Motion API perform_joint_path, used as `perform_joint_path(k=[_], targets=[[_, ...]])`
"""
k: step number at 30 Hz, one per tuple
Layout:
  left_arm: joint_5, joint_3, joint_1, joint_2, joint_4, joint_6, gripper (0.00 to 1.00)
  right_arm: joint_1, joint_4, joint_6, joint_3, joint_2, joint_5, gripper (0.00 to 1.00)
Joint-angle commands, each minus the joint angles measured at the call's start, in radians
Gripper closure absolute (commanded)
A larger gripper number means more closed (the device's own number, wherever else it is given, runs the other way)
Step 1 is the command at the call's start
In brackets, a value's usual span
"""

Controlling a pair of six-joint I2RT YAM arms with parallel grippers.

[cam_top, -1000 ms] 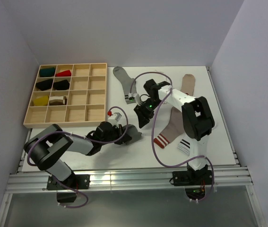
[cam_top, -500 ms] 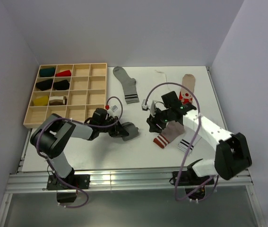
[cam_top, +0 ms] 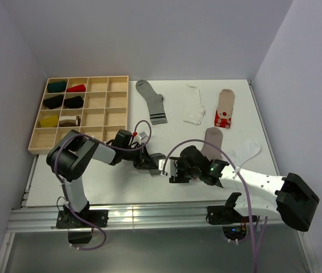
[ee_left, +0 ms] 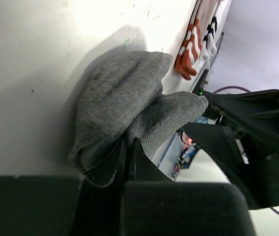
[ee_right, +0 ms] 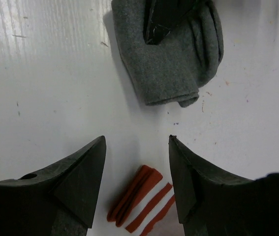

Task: Roll the socks
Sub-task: Roll the sock at the center of the board.

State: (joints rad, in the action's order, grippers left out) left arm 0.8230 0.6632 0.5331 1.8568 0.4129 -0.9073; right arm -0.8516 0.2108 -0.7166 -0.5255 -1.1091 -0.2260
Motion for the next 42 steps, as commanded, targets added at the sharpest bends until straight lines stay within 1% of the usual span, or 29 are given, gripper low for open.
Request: perform_joint_path(k=[1,4,6,7,12,20,29,35,38,42], targets=[[0.005,-0.031,0.005,0.048,-0.108,0.021,1.0,-0.075,-0.165,-0.047,0.033,0.012,0.138,0.39],[0.007,-0.025,0.011,0.056,-0.135,0.036,1.0,-0.148,-0.208,-0.058,0.064,0.011,0.188,0.39],[0.024,-0.017,0.022,0.067,-0.141,0.041,1.0,-0.173,-0.206,-0.058,0.07,0.005,0.198,0.38],[0.028,-0.013,0.027,0.071,-0.14,0.039,1.0,-0.196,-0.233,-0.057,0.068,-0.001,0.208,0.38],[0.022,0.015,0.048,0.087,-0.164,0.054,1.0,-0.253,-0.251,-0.055,0.07,-0.037,0.223,0.38],[0.021,0.022,0.05,0.094,-0.181,0.067,1.0,-0.294,-0.266,-0.052,0.045,-0.133,0.254,0.39],[0.018,0.029,0.053,0.09,-0.189,0.081,1.0,-0.296,-0.286,-0.047,-0.001,-0.221,0.278,0.41],[0.024,0.033,0.053,0.073,-0.198,0.091,1.0,-0.291,-0.266,-0.029,-0.036,-0.274,0.266,0.47],[0.019,0.039,0.051,0.065,-0.209,0.102,1.0,-0.267,-0.228,-0.02,-0.062,-0.288,0.231,0.51],[0.016,0.047,0.053,0.058,-0.206,0.099,1.0,-0.218,-0.151,-0.004,-0.105,-0.298,0.143,0.64]])
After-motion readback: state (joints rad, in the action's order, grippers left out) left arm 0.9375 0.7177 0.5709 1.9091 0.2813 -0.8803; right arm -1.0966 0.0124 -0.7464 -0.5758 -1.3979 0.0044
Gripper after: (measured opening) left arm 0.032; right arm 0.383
